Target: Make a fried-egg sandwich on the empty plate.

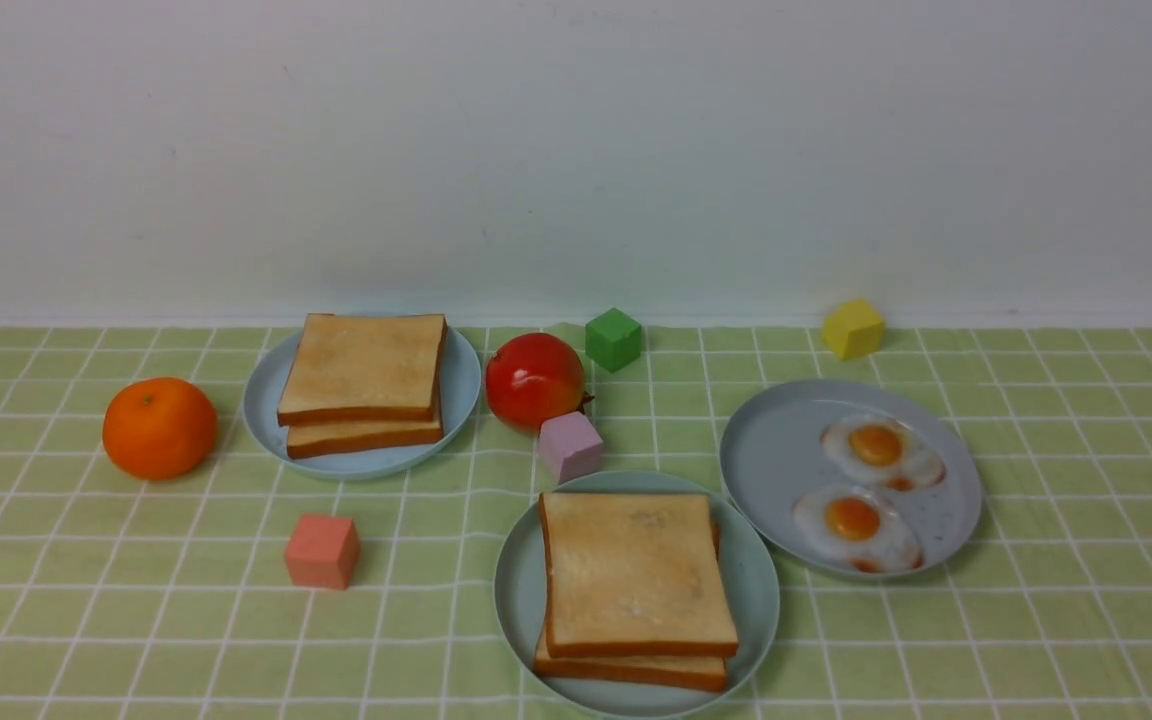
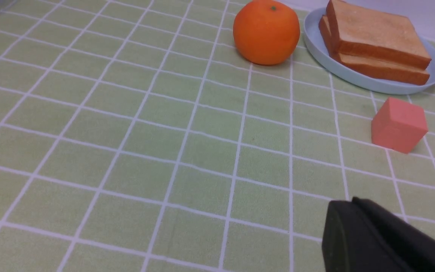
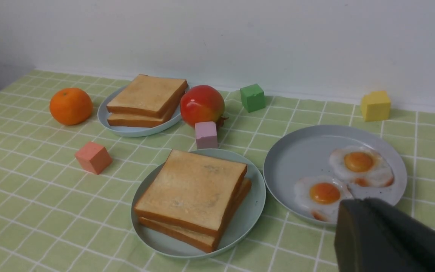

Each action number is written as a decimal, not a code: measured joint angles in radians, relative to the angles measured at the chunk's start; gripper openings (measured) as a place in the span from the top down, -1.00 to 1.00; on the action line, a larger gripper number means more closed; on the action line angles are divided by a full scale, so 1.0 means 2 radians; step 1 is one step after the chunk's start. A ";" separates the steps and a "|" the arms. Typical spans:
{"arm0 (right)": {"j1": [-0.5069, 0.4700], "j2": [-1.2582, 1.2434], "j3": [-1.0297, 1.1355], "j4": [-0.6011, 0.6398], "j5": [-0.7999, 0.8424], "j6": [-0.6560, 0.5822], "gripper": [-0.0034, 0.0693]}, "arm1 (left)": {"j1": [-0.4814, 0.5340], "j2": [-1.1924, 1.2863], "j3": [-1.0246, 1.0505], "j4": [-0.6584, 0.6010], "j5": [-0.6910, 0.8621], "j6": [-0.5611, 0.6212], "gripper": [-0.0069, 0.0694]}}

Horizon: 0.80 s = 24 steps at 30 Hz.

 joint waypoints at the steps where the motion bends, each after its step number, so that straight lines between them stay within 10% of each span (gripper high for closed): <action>1: 0.000 0.000 0.000 -0.003 0.000 0.000 0.82 | 0.000 0.000 0.000 0.000 0.000 0.000 0.78; 24: -0.159 -0.155 0.243 -0.074 -0.041 0.001 0.74 | 0.000 0.000 0.000 0.000 -0.002 0.000 0.72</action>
